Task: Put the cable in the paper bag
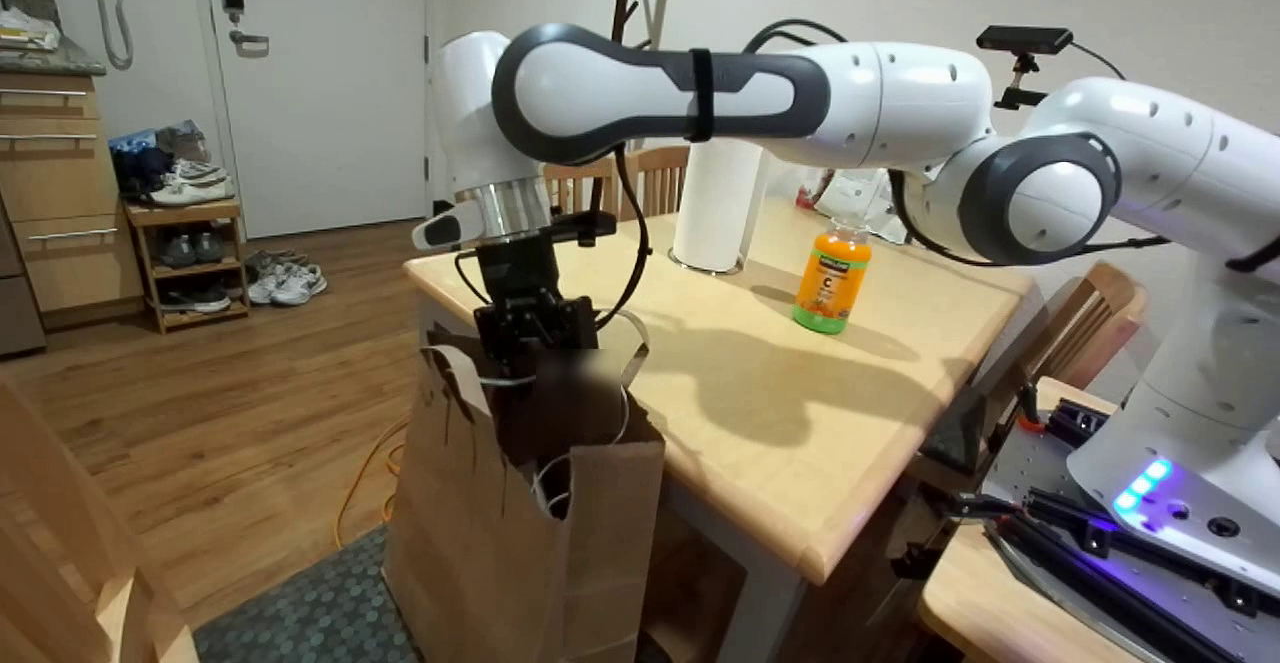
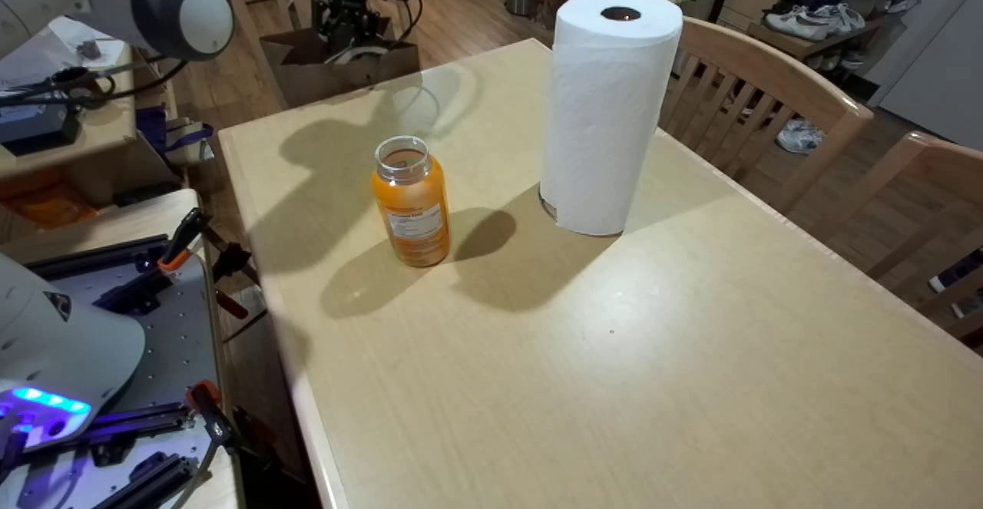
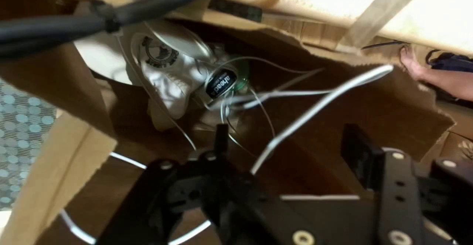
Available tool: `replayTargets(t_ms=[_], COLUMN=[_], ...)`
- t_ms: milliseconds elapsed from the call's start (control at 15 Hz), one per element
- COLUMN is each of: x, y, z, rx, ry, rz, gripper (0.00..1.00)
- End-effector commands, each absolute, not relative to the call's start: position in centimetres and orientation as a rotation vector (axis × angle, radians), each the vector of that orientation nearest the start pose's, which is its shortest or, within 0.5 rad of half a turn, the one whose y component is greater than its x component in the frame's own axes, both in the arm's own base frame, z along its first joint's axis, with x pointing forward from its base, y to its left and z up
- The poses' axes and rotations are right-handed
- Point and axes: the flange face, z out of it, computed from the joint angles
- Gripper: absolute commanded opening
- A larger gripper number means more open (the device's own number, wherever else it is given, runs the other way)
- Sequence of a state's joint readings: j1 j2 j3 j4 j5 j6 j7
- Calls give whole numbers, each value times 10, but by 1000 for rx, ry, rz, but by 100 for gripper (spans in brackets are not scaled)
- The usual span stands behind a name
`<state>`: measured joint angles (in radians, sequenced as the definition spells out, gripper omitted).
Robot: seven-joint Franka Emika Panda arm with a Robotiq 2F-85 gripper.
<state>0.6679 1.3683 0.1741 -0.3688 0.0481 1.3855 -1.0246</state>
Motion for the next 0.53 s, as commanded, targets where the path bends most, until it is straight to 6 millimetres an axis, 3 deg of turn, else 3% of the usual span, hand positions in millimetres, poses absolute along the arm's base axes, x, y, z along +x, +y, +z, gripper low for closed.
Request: replayTargets(t_ms=[0,200,467], x=[574,580,588], y=[514,510,506], z=[235,261,313], rx=[2210,2271,2379], ry=[2446,2284,2057], rz=[-469,-430,-323], gripper=[100,100,100])
